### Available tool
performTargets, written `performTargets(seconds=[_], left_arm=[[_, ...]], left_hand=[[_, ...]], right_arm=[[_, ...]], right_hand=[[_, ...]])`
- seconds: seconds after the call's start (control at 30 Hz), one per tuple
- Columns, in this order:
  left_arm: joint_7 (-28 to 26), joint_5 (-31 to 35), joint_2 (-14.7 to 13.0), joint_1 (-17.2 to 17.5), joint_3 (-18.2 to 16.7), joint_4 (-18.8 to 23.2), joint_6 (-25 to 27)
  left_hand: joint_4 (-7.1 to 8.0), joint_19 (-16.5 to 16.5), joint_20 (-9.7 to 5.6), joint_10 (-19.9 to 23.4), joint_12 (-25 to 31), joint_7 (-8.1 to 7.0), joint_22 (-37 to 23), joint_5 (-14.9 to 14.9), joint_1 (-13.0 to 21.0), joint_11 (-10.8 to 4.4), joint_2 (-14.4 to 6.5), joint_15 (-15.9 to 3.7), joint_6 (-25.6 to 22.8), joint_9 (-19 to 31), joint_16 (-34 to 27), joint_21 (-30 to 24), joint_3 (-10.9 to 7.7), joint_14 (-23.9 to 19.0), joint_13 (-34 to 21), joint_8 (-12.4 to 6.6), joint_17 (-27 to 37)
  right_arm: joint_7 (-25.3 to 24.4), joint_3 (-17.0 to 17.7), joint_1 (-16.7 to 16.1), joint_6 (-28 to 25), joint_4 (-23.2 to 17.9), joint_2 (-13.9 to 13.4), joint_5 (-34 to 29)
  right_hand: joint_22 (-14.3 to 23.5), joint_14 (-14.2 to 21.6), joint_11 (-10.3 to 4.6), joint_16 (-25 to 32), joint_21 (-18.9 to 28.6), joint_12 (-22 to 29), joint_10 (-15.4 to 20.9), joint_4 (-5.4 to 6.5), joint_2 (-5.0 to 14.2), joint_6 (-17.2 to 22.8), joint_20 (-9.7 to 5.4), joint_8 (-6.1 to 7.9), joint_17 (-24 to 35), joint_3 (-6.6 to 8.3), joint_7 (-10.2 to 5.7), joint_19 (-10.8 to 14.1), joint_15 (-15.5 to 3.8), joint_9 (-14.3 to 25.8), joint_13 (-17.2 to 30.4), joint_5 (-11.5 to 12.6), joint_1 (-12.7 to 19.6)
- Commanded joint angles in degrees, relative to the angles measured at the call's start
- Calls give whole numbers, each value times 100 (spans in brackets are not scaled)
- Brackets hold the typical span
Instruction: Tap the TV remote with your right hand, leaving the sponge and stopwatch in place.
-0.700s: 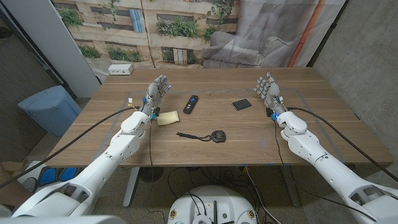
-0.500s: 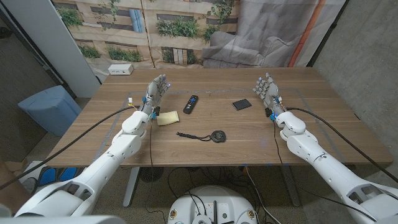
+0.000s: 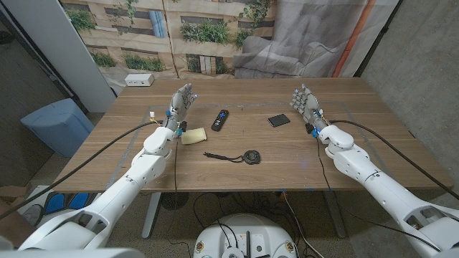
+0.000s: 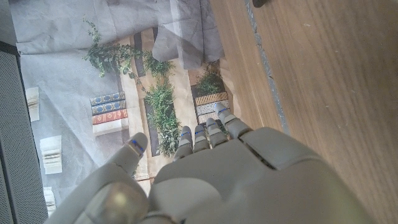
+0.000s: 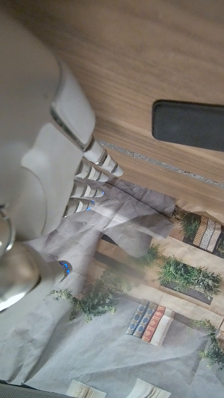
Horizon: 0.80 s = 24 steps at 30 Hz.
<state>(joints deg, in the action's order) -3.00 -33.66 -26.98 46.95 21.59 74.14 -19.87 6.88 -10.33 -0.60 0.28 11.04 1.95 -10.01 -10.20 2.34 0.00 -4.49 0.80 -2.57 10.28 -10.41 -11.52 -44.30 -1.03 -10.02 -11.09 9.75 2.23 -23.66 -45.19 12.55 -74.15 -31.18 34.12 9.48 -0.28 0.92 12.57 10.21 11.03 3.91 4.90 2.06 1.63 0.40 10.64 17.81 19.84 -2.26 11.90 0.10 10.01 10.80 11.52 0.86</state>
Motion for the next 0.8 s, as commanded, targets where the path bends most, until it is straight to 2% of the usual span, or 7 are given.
performTargets(seconds=[0.03, 0.5, 0.8], left_arm=[[-352, 146, -50, 168, 29, 436, 222], [-478, 53, -250, 375, -92, 817, 484], [-428, -158, -383, 480, -175, 1039, 740]], left_hand=[[14, -54, -2, 18, 25, 1, -16, -21, 20, 10, -603, 6, -52, 15, -8, -27, -44, -39, -27, -13, 14], [-1, -48, -3, 2, 13, -5, -16, -15, 31, -1, -608, 5, -44, 16, -4, -23, -40, -33, -27, -4, 15], [-8, -27, 1, -14, 3, -20, -16, -10, 37, 5, -612, 7, -17, 17, -1, -14, -33, -20, -27, 9, 18]], right_arm=[[197, -271, 352, -544, -60, -287, -369], [52, -680, 797, -979, -198, -437, -1149], [-339, -874, 830, -1483, -846, -656, -1783]], right_hand=[[18, 5, -12, 8, 27, 27, 60, -20, 7, 9, -9, 22, 3, -13, -60, -13, 5, 24, 22, 41, -19], [18, -10, -7, -4, 29, 25, 57, -42, 38, 0, -32, 16, -21, -21, -81, -40, -5, 23, 20, 48, 15], [17, -20, -24, -11, 32, 24, 55, -63, 68, -1, -55, 15, -38, -18, -106, -51, -33, 22, 18, 52, 44]])
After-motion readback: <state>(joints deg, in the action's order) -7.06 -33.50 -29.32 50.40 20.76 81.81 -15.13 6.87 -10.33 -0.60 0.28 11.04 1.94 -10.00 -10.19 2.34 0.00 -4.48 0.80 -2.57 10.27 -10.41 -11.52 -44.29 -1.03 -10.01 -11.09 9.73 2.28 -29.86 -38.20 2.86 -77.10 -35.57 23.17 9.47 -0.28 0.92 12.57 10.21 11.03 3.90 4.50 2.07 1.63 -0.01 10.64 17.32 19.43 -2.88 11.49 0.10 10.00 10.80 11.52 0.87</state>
